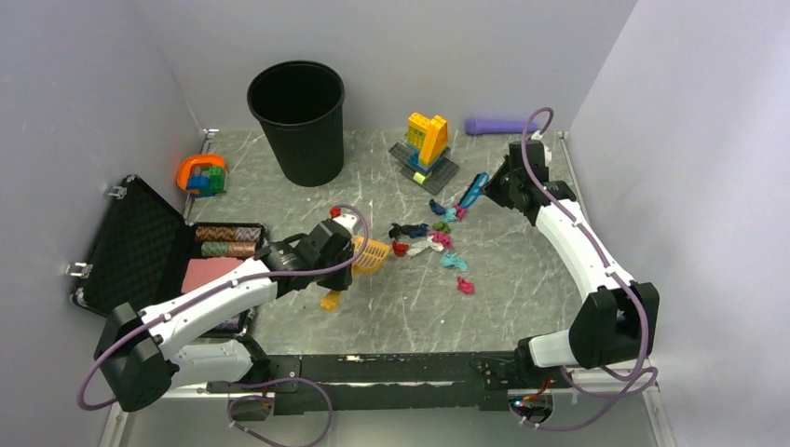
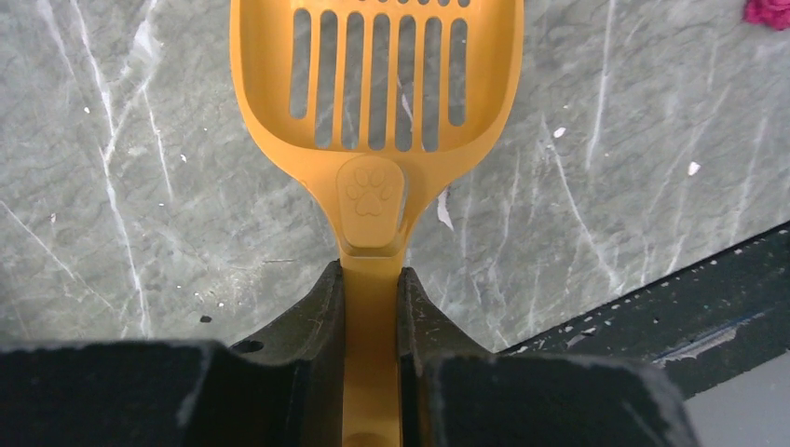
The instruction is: Sweep away the paper scraps from the table
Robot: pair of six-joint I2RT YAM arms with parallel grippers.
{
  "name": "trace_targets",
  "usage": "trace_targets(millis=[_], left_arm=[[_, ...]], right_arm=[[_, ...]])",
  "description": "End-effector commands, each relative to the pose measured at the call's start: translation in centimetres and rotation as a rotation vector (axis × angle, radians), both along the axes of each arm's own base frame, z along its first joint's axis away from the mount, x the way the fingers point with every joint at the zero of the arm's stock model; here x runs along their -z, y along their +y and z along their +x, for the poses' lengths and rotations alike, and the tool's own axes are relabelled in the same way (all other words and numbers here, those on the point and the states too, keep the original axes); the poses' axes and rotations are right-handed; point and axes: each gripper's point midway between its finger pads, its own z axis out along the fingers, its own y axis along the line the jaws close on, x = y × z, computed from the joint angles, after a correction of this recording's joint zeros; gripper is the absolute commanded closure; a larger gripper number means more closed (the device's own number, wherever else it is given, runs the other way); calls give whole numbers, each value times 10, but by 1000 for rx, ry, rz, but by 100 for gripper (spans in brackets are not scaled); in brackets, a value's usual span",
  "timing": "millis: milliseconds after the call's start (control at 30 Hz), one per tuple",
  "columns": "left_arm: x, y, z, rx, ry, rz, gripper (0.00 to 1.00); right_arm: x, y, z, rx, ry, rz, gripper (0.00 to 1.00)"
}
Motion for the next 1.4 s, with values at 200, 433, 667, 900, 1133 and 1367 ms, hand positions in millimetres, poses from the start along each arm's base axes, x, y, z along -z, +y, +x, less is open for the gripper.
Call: trace_targets(millis=[200, 433, 667, 900, 1133, 1367], left_arm=[[24, 9, 11, 37, 0, 161, 100], [30, 5, 17, 58, -25, 199, 100], [33, -3, 20, 117, -11, 226, 100], [37, -14, 22, 160, 5, 225, 100], [38, -22, 30, 197, -5, 241, 100], [39, -29, 43, 222, -38, 268, 100]], right_arm=[[0, -42, 20, -190, 62, -638, 100], [34, -36, 40, -440, 237, -1065, 100], [83, -12, 55, -690, 366, -1157, 100], [106, 49, 40, -942, 291, -1051, 100], [102, 91, 14, -1113, 221, -917, 100], [111, 113, -14, -1247, 233, -835, 100]])
